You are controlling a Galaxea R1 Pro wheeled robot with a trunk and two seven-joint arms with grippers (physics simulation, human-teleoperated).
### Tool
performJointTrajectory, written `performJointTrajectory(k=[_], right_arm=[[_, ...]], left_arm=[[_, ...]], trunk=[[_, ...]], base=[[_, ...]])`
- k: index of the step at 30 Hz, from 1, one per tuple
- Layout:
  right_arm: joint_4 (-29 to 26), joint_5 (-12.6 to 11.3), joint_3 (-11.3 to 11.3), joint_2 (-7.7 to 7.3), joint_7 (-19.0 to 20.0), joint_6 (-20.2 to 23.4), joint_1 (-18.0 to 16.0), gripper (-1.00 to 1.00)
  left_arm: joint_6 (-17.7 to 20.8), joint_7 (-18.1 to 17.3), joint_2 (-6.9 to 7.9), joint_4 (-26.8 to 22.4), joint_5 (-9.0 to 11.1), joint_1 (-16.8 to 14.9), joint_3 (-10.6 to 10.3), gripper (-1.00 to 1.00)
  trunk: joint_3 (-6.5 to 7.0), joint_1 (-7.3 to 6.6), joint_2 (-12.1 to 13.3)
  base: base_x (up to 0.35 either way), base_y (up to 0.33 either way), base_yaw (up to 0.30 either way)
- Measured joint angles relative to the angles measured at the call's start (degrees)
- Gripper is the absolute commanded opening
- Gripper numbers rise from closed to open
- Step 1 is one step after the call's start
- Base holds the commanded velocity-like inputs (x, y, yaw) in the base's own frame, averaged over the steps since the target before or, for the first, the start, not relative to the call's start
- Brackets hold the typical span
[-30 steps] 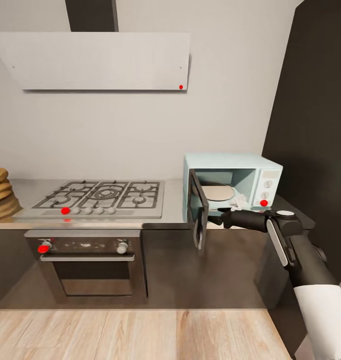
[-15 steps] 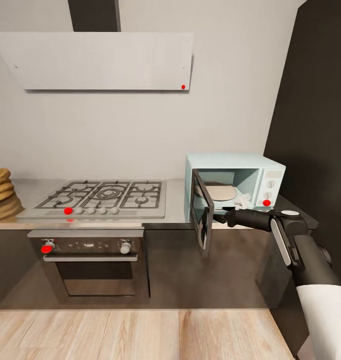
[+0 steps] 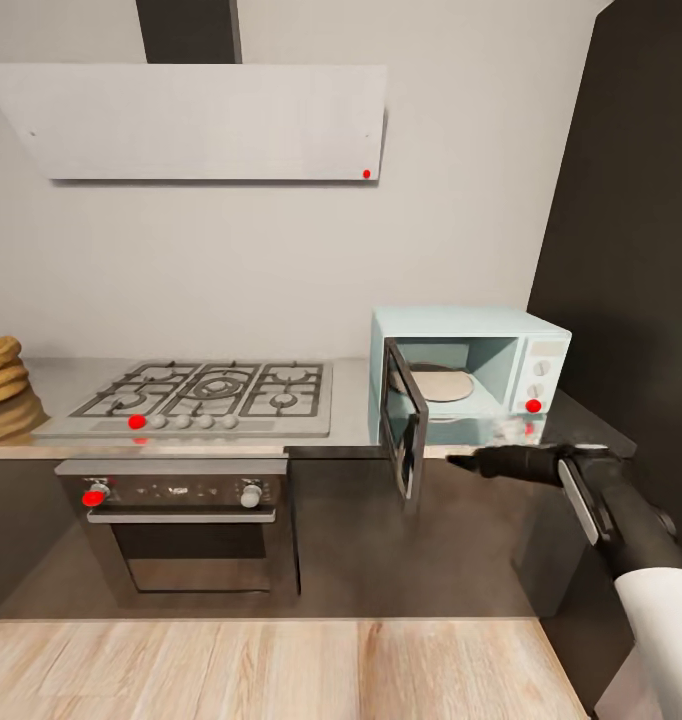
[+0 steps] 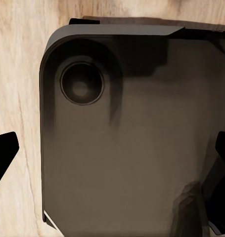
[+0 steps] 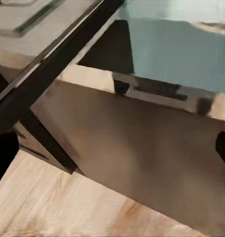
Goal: In the kitchen, take the popcorn bag from the countertop, put it into the microwave, and heat it until the popcorn is cooked so the cooked popcorn ends up inside the bag.
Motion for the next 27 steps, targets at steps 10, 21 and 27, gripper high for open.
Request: performJointTrajectory(k=[10, 21, 27], right_arm=[[36.5, 1.9, -1.3, -7.28, -2.7, -15.1, 0.9, 1.0], [62.2, 5.0, -0.9, -3.79, -12.7, -36.8, 14.0, 1.0], [62.3, 4.9, -1.0, 7.06, -35.7, -43.8, 25.8, 1.0]], left_arm=[[0.0, 0.0, 0.0, 0.0, 0.0, 0.0, 0.1, 1.0], [0.0, 0.0, 0.0, 0.1, 0.0, 0.0, 0.1, 1.0], [0.0, 0.0, -0.31, 0.1, 0.0, 0.0, 0.1, 1.0]], trunk=[[-0.01, 0.0, 0.0], [-0.01, 0.0, 0.0], [-0.01, 0.0, 0.0]], base=[[0.0, 0.0, 0.0], [0.0, 0.0, 0.0], [0.0, 0.0, 0.0]])
